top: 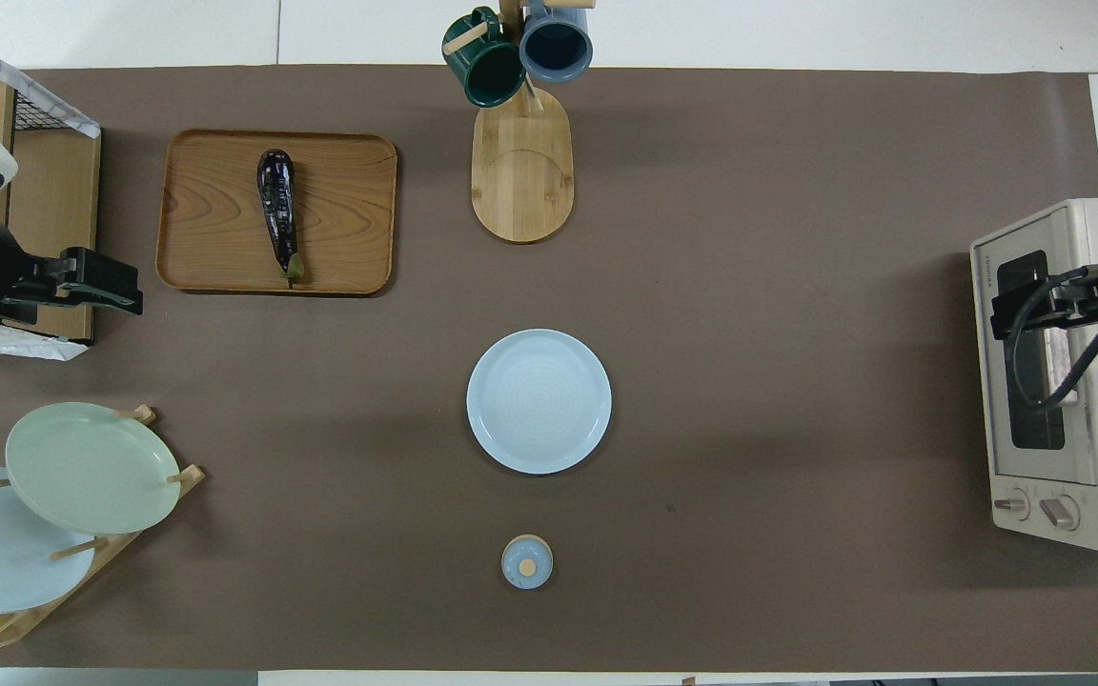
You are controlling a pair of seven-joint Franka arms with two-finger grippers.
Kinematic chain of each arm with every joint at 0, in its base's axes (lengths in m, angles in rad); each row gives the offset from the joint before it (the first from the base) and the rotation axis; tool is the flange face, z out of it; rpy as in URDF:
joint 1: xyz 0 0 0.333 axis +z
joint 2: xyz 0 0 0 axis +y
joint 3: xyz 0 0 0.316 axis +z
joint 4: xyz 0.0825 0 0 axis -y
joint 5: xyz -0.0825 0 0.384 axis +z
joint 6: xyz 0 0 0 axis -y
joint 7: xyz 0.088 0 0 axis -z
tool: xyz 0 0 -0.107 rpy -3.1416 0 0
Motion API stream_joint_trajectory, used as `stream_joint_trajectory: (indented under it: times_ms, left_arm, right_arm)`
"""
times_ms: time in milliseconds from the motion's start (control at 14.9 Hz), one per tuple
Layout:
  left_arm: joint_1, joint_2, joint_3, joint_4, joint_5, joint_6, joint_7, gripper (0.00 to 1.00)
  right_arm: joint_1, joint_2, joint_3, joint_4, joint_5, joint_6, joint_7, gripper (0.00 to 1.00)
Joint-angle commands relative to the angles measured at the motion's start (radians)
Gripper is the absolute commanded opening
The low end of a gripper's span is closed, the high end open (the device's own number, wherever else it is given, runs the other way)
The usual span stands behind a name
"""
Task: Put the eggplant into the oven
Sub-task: 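Reach the left gripper toward the eggplant on the wooden tray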
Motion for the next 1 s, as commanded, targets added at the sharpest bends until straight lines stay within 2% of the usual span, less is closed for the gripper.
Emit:
stream_joint_trajectory:
  times_ms: [0, 134, 201, 268, 402, 535, 669, 937]
  left_arm:
    - [0.006, -0.015, 0.0, -0.011, -0.003, 0.02, -0.004, 1.0]
    - [0.004, -0.013, -0.002, -0.018, -0.003, 0.065, -0.009, 1.0]
    - [0.004, -0.01, -0.002, -0.019, -0.003, 0.079, -0.009, 1.0]
    - [0.004, 0.0, -0.002, -0.014, -0.008, 0.09, -0.009, 1.0]
    - [-0.003, 0.055, -0.002, -0.002, -0.014, 0.134, -0.011, 1.0]
    - [-0.008, 0.175, 0.0, 0.066, -0.014, 0.144, -0.012, 1.0]
    - [-0.006, 0.345, -0.002, 0.196, -0.011, 0.17, -0.012, 1.0]
    - [-0.031, 0.583, 0.0, 0.326, -0.002, 0.312, -0.014, 1.0]
  right_arm:
    - [-0.007, -0.015, 0.001, -0.014, 0.014, -0.005, -0.001, 1.0]
    - [-0.033, -0.018, 0.001, -0.038, 0.014, 0.024, -0.001, 1.0]
    - [-0.044, -0.023, 0.001, -0.06, 0.014, 0.083, -0.014, 0.66]
    - [-0.06, -0.03, 0.001, -0.09, 0.014, 0.125, -0.057, 0.41]
    - [-0.094, -0.061, 0.001, -0.17, 0.016, 0.2, -0.23, 0.0]
    - [-0.093, -0.075, 0.0, -0.222, 0.0, 0.255, -0.222, 0.0]
    - [-0.099, -0.061, -0.002, -0.246, -0.033, 0.315, -0.195, 0.0]
    - [-0.133, -0.014, 0.0, -0.273, -0.063, 0.373, -0.191, 0.0]
